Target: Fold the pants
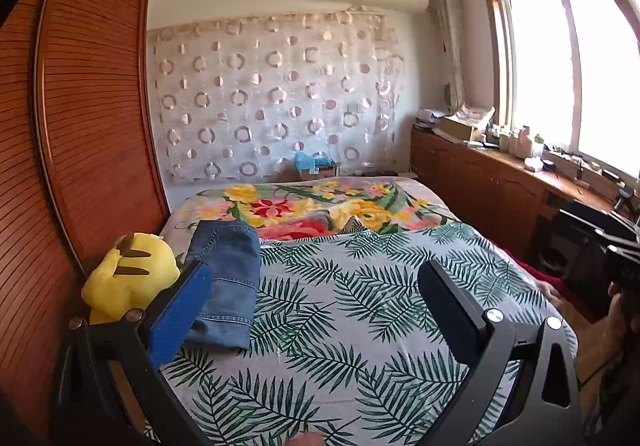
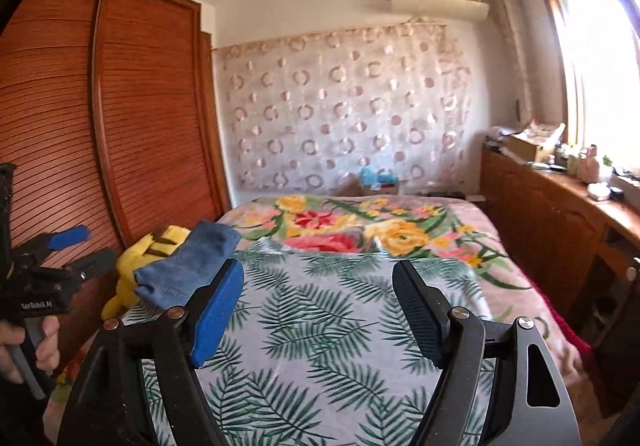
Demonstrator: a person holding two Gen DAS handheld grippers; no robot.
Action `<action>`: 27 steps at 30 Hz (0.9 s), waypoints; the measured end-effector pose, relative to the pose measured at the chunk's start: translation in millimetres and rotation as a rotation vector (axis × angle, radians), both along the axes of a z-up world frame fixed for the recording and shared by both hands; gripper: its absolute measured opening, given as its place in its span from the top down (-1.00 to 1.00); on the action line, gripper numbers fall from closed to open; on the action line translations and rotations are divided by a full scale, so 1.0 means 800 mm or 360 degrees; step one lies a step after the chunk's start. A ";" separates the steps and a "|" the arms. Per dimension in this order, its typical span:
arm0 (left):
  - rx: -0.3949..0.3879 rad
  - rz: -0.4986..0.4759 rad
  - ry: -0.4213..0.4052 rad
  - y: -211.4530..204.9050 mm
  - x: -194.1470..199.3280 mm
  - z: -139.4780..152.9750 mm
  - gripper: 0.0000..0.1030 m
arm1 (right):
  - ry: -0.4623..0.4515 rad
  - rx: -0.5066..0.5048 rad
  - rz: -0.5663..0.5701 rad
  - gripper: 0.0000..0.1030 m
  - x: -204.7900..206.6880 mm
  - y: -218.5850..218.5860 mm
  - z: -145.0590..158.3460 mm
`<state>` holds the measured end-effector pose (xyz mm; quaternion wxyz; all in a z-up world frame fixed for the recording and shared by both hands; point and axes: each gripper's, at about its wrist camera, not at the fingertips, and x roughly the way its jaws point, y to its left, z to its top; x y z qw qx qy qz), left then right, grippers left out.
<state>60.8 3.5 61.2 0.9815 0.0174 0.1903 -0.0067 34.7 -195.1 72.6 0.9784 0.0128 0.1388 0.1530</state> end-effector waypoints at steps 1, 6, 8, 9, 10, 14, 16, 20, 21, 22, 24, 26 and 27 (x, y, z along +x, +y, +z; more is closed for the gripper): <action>-0.0005 -0.0007 -0.0013 -0.001 -0.002 0.001 -1.00 | -0.0003 -0.0002 -0.0019 -0.52 -0.001 0.004 -0.002; -0.0018 -0.0023 -0.0010 -0.003 -0.005 0.000 -1.00 | -0.0016 -0.0019 -0.0096 -0.52 -0.006 0.018 -0.004; -0.0026 -0.0025 -0.0009 -0.005 -0.006 0.000 -1.00 | -0.0015 -0.0014 -0.0103 -0.52 -0.007 0.021 -0.004; -0.0026 -0.0024 -0.0009 -0.006 -0.007 0.000 -1.00 | -0.0016 -0.0014 -0.0108 -0.52 -0.007 0.023 -0.004; -0.0026 -0.0023 -0.0011 -0.006 -0.007 0.000 -1.00 | -0.0018 -0.0015 -0.0108 -0.52 -0.008 0.025 -0.003; -0.0027 -0.0022 -0.0011 -0.007 -0.007 0.000 -1.00 | -0.0017 -0.0015 -0.0109 -0.52 -0.006 0.029 -0.004; -0.0026 -0.0021 -0.0011 -0.007 -0.007 0.000 -1.00 | -0.0014 -0.0015 -0.0110 -0.52 -0.004 0.030 -0.005; -0.0027 -0.0022 -0.0008 -0.007 -0.008 0.000 -1.00 | -0.0009 -0.0014 -0.0105 -0.52 -0.002 0.030 -0.006; -0.0027 -0.0020 -0.0007 -0.008 -0.009 0.001 -1.00 | -0.0009 -0.0013 -0.0103 -0.52 -0.002 0.032 -0.005; -0.0029 -0.0018 -0.0006 -0.008 -0.009 0.001 -1.00 | -0.0008 -0.0009 -0.0102 -0.52 -0.003 0.027 -0.007; -0.0032 -0.0017 -0.0003 -0.007 -0.009 0.001 -1.00 | -0.0008 -0.0011 -0.0100 -0.52 -0.001 0.025 -0.008; -0.0032 -0.0015 0.0003 -0.007 -0.009 0.000 -1.00 | -0.0005 -0.0010 -0.0096 -0.52 0.004 0.023 -0.010; -0.0032 -0.0013 0.0007 -0.007 -0.009 0.000 -1.00 | -0.0004 -0.0010 -0.0095 -0.52 0.004 0.022 -0.009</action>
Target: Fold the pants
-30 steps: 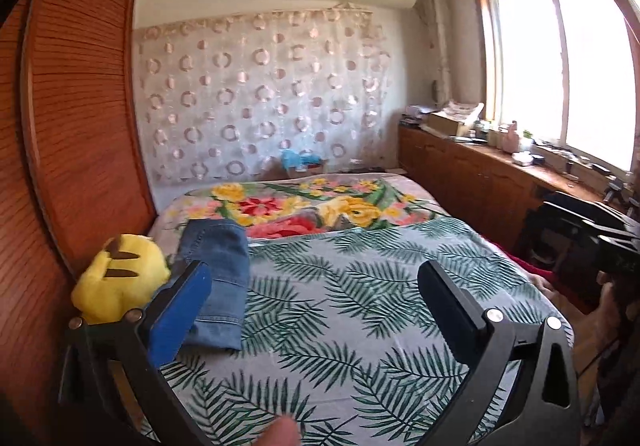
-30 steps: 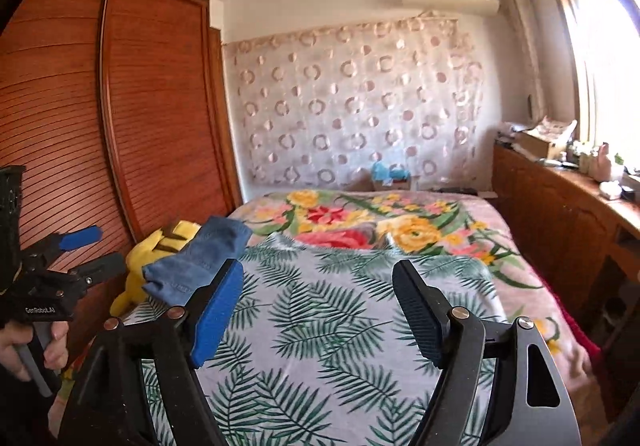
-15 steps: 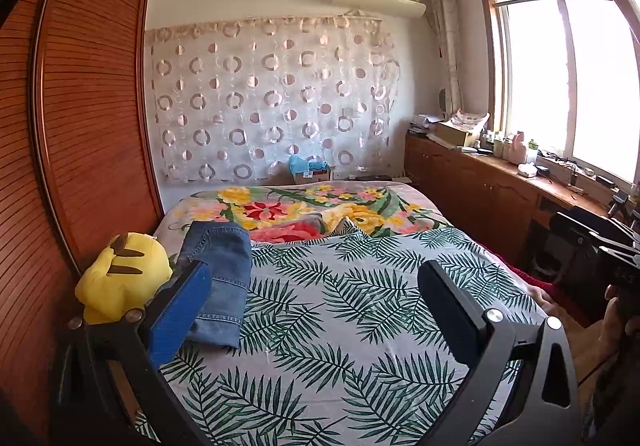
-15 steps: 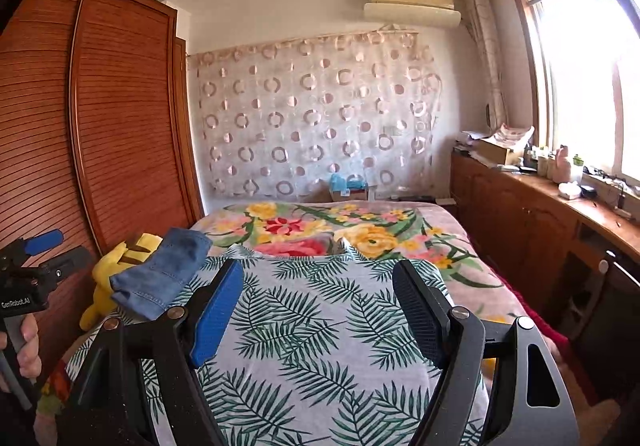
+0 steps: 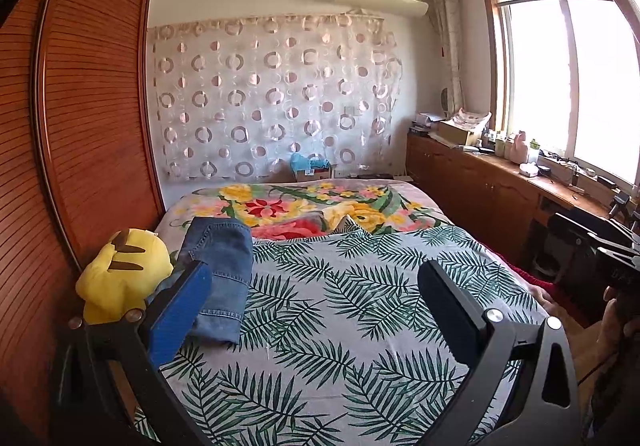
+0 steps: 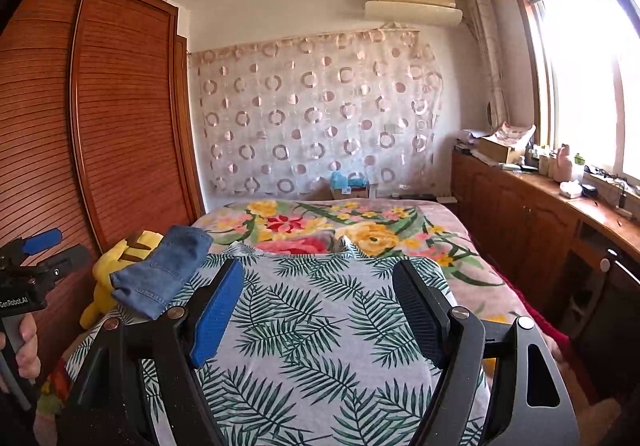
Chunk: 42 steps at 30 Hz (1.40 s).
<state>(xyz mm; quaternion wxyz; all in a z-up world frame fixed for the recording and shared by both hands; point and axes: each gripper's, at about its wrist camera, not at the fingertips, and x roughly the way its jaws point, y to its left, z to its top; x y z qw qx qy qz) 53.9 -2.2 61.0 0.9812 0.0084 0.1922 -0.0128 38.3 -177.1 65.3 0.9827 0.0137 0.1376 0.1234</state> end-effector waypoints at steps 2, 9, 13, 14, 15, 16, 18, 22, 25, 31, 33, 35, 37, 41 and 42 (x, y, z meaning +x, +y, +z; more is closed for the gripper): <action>-0.0001 0.0002 0.0006 0.001 0.001 0.000 -1.00 | 0.0000 0.0001 0.0001 -0.52 0.002 -0.001 -0.001; -0.0005 0.0001 0.0009 0.002 0.002 -0.001 -1.00 | 0.0004 -0.0008 0.0012 -0.52 0.002 -0.004 -0.003; -0.0003 0.0003 0.0007 0.002 0.002 -0.001 -1.00 | -0.0001 -0.0008 0.0013 -0.52 0.002 -0.005 -0.002; -0.0004 0.0002 0.0007 0.001 0.002 -0.001 -1.00 | -0.0003 -0.0009 0.0013 -0.52 0.001 -0.005 -0.002; -0.0004 0.0003 0.0006 0.002 0.002 0.000 -1.00 | -0.0003 -0.0006 0.0017 -0.52 0.002 -0.006 -0.001; -0.0002 0.0004 0.0006 0.001 0.002 -0.001 -1.00 | -0.0004 -0.0005 0.0021 -0.52 0.002 -0.006 -0.001; 0.0000 0.0001 0.0003 0.001 0.003 0.000 -1.00 | -0.0007 -0.0007 0.0021 -0.52 0.003 -0.008 0.000; 0.0005 -0.0003 -0.0008 0.000 0.002 0.001 -1.00 | -0.0009 -0.0002 0.0025 -0.52 0.004 -0.011 0.000; 0.0006 -0.0003 -0.0009 -0.002 0.001 0.001 -1.00 | -0.0012 -0.0004 0.0029 -0.52 0.006 -0.013 0.002; 0.0007 -0.0004 -0.0011 -0.004 0.001 0.003 -1.00 | -0.0012 -0.0003 0.0032 -0.52 0.005 -0.012 0.000; 0.0006 -0.0006 -0.0012 -0.004 0.001 0.003 -1.00 | -0.0014 -0.0003 0.0033 -0.52 0.004 -0.012 0.000; 0.0007 -0.0005 -0.0011 -0.004 0.001 0.003 -1.00 | -0.0016 -0.0005 0.0032 -0.52 0.005 -0.011 0.000; 0.0007 -0.0004 -0.0011 -0.004 0.001 0.003 -1.00 | -0.0018 -0.0003 0.0035 -0.52 0.005 -0.012 0.001; 0.0007 -0.0004 -0.0013 -0.004 0.001 0.002 -1.00 | -0.0017 -0.0004 0.0037 -0.52 0.005 -0.012 0.000; 0.0007 -0.0004 -0.0013 -0.004 0.001 0.002 -1.00 | -0.0018 -0.0004 0.0037 -0.52 0.005 -0.012 0.000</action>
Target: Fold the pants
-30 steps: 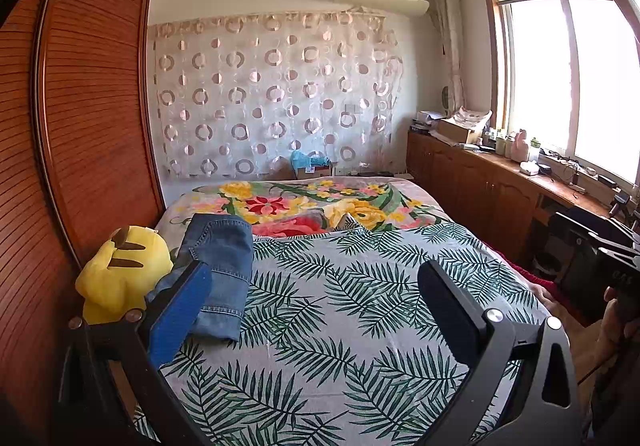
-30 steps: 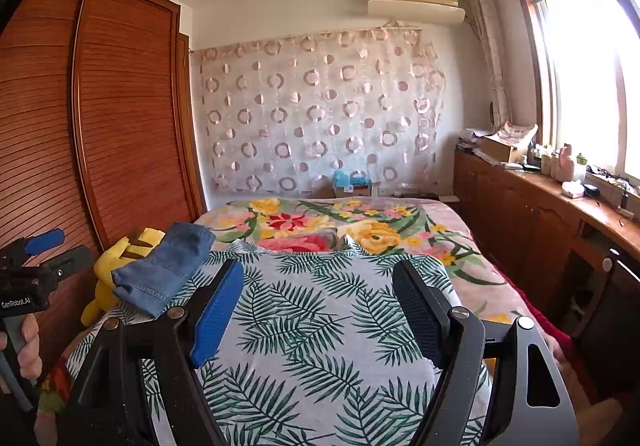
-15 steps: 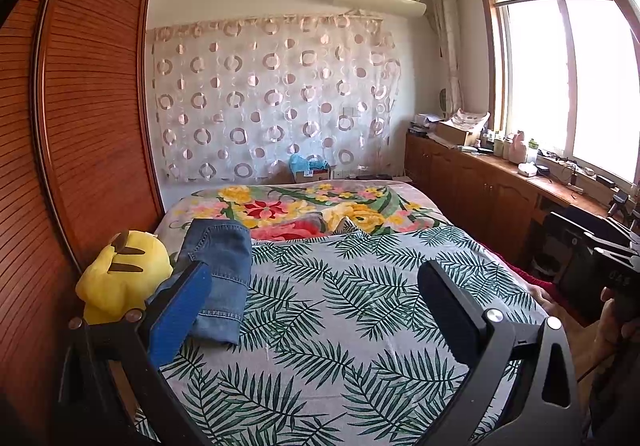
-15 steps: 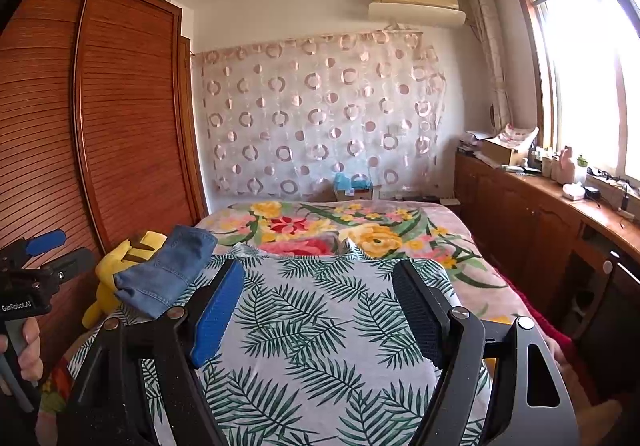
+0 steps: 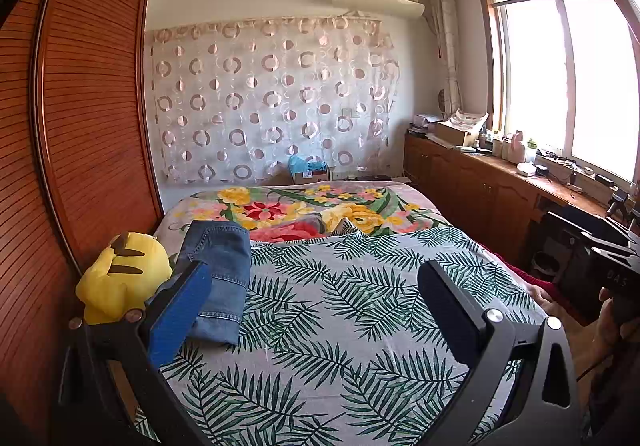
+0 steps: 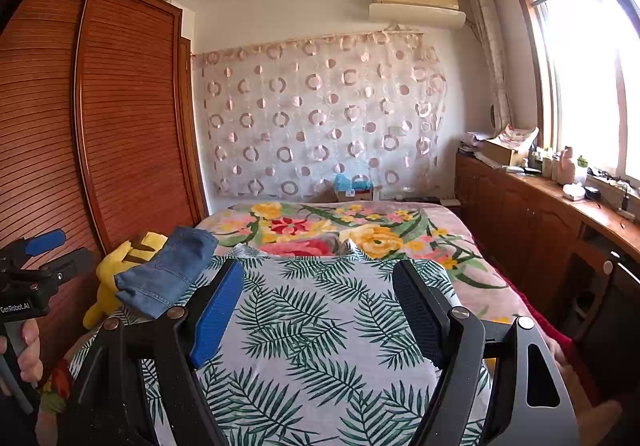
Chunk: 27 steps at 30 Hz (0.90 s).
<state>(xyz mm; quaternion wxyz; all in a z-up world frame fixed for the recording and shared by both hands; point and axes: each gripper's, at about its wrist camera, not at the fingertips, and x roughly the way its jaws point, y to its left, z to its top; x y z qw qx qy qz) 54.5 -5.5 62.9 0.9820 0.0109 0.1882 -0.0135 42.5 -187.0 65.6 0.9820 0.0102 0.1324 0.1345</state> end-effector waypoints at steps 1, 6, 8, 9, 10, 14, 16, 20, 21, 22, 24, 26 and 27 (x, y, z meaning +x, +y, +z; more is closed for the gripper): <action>-0.0001 0.0000 0.0001 0.000 0.000 0.000 -1.00 | 0.0000 -0.0001 -0.0001 -0.52 0.000 0.000 0.000; 0.0001 -0.0001 -0.0002 0.000 0.000 0.000 -1.00 | 0.0000 0.0000 -0.0002 -0.52 0.000 0.000 0.000; 0.0000 -0.0001 -0.0002 0.000 0.000 -0.001 -1.00 | 0.0000 0.0000 0.0000 -0.52 0.000 0.000 0.000; 0.0000 -0.0001 -0.0003 -0.001 0.000 0.000 -1.00 | 0.0000 0.0000 -0.0002 -0.52 0.000 0.000 0.000; 0.0001 -0.0001 -0.0002 0.000 0.000 -0.001 -1.00 | 0.0001 0.0000 0.0000 -0.52 0.000 0.000 0.000; 0.0002 -0.0001 -0.0003 0.000 0.000 -0.001 -1.00 | 0.0000 -0.0001 -0.0002 -0.52 0.000 0.000 0.000; 0.0001 -0.0001 -0.0002 0.000 0.000 -0.002 -1.00 | 0.0000 0.0000 -0.0003 -0.52 -0.001 0.000 -0.001; 0.0001 -0.0001 -0.0004 0.000 -0.001 -0.002 -1.00 | -0.0001 -0.0002 -0.0005 -0.52 -0.002 -0.001 -0.001; 0.0001 -0.0002 -0.0003 0.000 -0.001 -0.002 -1.00 | -0.0001 -0.0001 -0.0005 -0.52 -0.002 -0.001 -0.001; 0.0001 0.0000 -0.0003 0.000 -0.001 -0.002 -1.00 | 0.0000 0.0000 -0.0006 -0.52 -0.001 -0.001 -0.001; 0.0001 -0.0002 -0.0003 0.000 -0.001 -0.003 -1.00 | 0.0000 0.0000 -0.0008 -0.52 -0.002 -0.002 -0.001; 0.0001 -0.0001 -0.0003 0.000 -0.001 -0.003 -1.00 | 0.0000 -0.0001 -0.0008 -0.52 -0.002 -0.001 -0.001; 0.0000 0.0000 -0.0002 -0.001 -0.001 -0.002 -1.00 | 0.0001 -0.0003 -0.0009 -0.52 -0.002 -0.002 -0.001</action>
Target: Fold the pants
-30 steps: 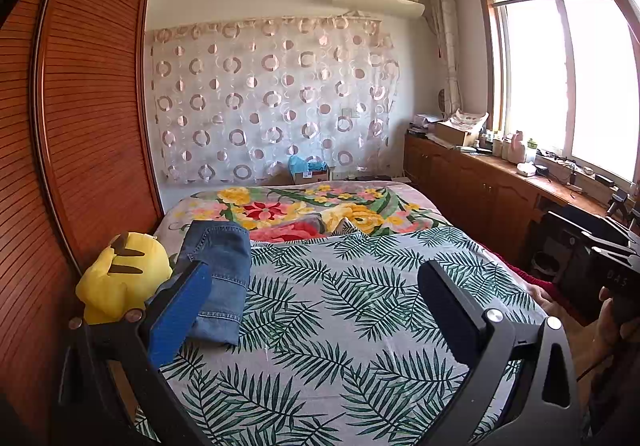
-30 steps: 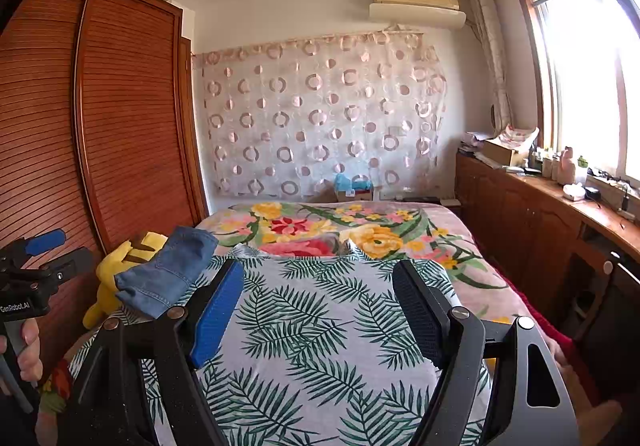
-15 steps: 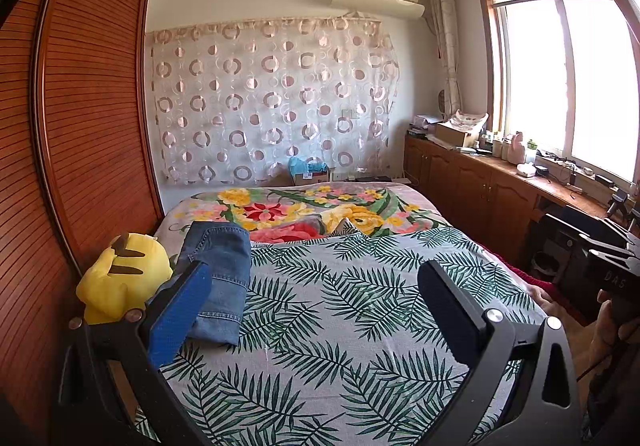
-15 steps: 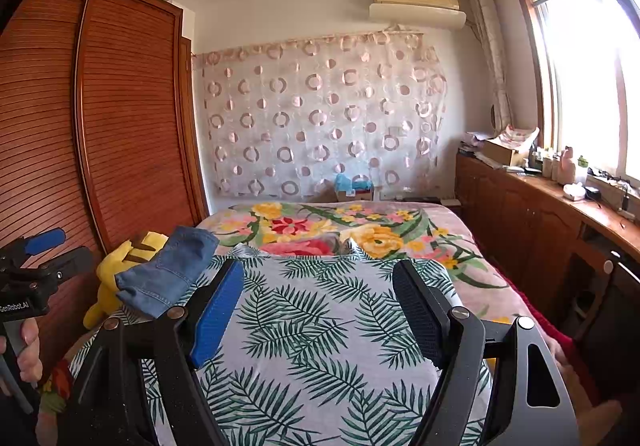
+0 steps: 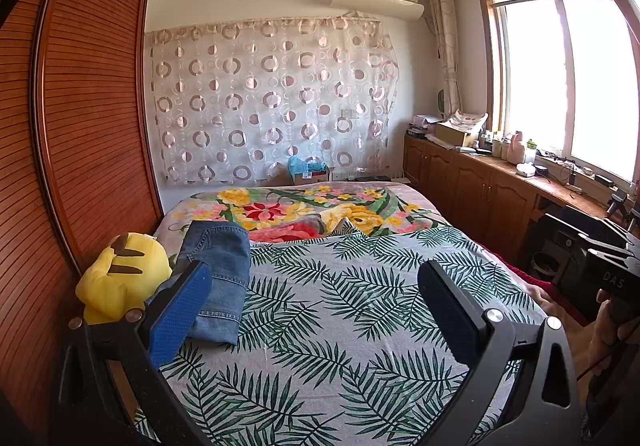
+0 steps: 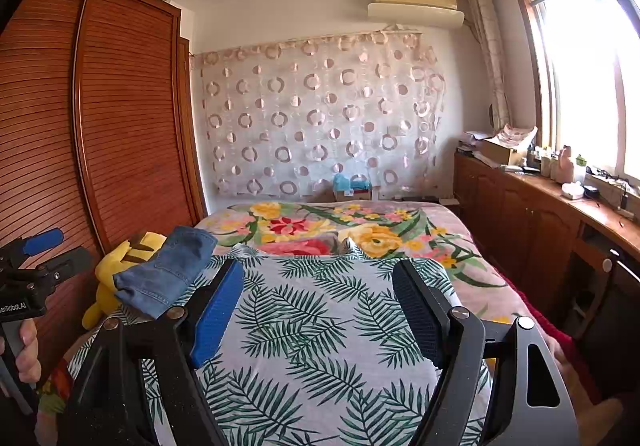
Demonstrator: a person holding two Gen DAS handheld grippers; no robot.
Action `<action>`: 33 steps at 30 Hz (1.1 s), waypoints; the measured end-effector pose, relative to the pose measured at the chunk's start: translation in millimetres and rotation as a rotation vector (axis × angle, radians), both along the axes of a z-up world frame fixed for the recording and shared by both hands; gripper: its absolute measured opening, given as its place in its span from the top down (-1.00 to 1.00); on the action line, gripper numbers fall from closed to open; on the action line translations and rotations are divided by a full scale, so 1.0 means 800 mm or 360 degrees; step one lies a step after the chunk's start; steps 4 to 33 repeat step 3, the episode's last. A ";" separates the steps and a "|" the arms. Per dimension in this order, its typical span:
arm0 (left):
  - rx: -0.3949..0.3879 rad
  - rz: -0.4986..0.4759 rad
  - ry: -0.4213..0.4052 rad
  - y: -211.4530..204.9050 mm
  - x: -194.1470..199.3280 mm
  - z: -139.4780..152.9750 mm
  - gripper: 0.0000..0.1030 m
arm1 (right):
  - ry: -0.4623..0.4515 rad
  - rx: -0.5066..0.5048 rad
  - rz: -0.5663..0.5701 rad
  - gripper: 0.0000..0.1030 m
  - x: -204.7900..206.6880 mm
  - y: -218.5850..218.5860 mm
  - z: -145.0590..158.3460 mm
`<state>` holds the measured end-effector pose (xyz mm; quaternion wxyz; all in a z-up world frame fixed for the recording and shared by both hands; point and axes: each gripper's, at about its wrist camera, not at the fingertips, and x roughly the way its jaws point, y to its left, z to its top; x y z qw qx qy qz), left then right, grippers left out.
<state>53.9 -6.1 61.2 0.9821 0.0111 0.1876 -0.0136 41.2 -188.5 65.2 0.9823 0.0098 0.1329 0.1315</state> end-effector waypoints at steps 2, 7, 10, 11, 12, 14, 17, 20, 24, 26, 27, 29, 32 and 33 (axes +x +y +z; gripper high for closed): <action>-0.0001 -0.0001 -0.0001 0.000 0.000 0.000 -1.00 | 0.0000 -0.0001 0.0001 -0.52 0.000 0.000 0.000; 0.0002 -0.0001 -0.0001 0.000 0.000 -0.001 -1.00 | 0.0000 0.0000 0.0001 -0.52 -0.001 0.000 0.000; 0.0002 -0.0001 -0.0001 0.000 0.000 -0.001 -1.00 | 0.0000 0.0000 0.0001 -0.52 -0.001 0.000 0.000; 0.0002 -0.0001 -0.0001 0.000 0.000 -0.001 -1.00 | 0.0000 0.0000 0.0001 -0.52 -0.001 0.000 0.000; 0.0002 -0.0001 -0.0001 0.000 0.000 -0.001 -1.00 | 0.0000 0.0000 0.0001 -0.52 -0.001 0.000 0.000; 0.0002 -0.0001 -0.0001 0.000 0.000 -0.001 -1.00 | 0.0000 0.0000 0.0001 -0.52 -0.001 0.000 0.000; 0.0002 -0.0001 -0.0001 0.000 0.000 -0.001 -1.00 | 0.0000 0.0000 0.0001 -0.52 -0.001 0.000 0.000; 0.0002 -0.0001 -0.0001 0.000 0.000 -0.001 -1.00 | 0.0000 0.0000 0.0001 -0.52 -0.001 0.000 0.000; 0.0002 -0.0001 -0.0001 0.000 0.000 -0.001 -1.00 | 0.0000 0.0000 0.0001 -0.52 -0.001 0.000 0.000; 0.0002 -0.0001 -0.0001 0.000 0.000 -0.001 -1.00 | 0.0000 0.0000 0.0001 -0.52 -0.001 0.000 0.000; 0.0002 -0.0001 -0.0001 0.000 0.000 -0.001 -1.00 | 0.0000 0.0000 0.0001 -0.52 -0.001 0.000 0.000; 0.0002 -0.0001 -0.0001 0.000 0.000 -0.001 -1.00 | 0.0000 0.0000 0.0001 -0.52 -0.001 0.000 0.000; 0.0002 -0.0001 -0.0001 0.000 0.000 -0.001 -1.00 | 0.0000 0.0000 0.0001 -0.52 -0.001 0.000 0.000; 0.0002 -0.0001 -0.0001 0.000 0.000 -0.001 -1.00 | 0.0000 0.0000 0.0001 -0.52 -0.001 0.000 0.000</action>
